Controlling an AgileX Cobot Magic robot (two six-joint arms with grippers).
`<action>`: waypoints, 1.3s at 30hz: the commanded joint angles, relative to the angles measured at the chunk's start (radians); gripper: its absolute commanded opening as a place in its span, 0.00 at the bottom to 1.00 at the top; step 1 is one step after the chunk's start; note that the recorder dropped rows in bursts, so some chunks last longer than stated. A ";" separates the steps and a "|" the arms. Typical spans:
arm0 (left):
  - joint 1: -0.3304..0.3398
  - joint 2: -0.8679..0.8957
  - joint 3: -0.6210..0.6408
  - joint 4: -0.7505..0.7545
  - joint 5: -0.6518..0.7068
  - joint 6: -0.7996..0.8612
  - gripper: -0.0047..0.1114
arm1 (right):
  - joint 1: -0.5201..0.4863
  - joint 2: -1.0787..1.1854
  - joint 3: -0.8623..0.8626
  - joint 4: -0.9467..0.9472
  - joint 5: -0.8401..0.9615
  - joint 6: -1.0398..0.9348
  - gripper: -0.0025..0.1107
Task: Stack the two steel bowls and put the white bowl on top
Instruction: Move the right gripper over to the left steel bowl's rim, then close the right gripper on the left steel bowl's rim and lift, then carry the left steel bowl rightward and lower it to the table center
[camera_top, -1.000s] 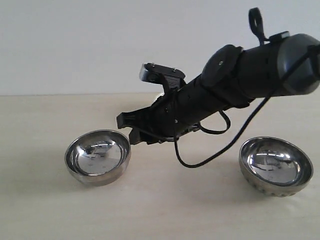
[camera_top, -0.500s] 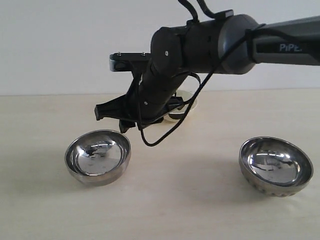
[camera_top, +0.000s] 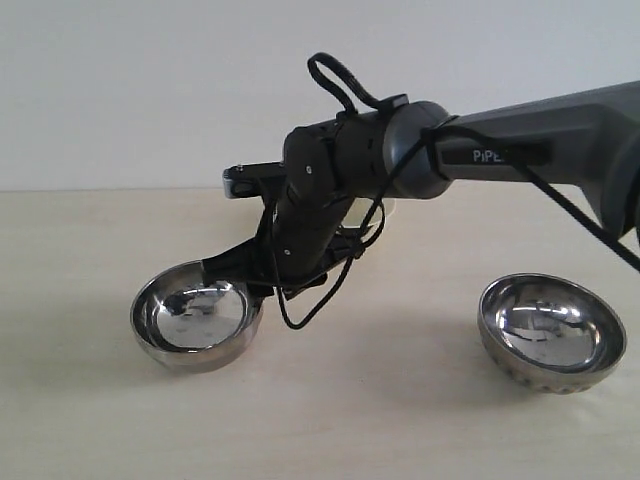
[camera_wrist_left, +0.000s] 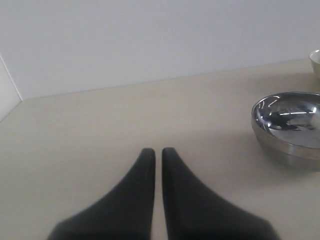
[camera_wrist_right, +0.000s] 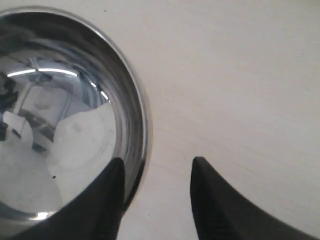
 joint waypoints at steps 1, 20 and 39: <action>0.003 -0.004 0.003 -0.008 -0.008 -0.010 0.07 | 0.001 0.011 -0.008 0.031 -0.029 0.001 0.34; 0.003 -0.004 0.003 -0.008 -0.008 -0.010 0.07 | 0.002 0.074 -0.008 0.054 -0.042 -0.026 0.02; 0.003 -0.004 0.003 -0.008 -0.008 -0.010 0.07 | 0.000 -0.151 -0.008 0.078 0.082 -0.042 0.02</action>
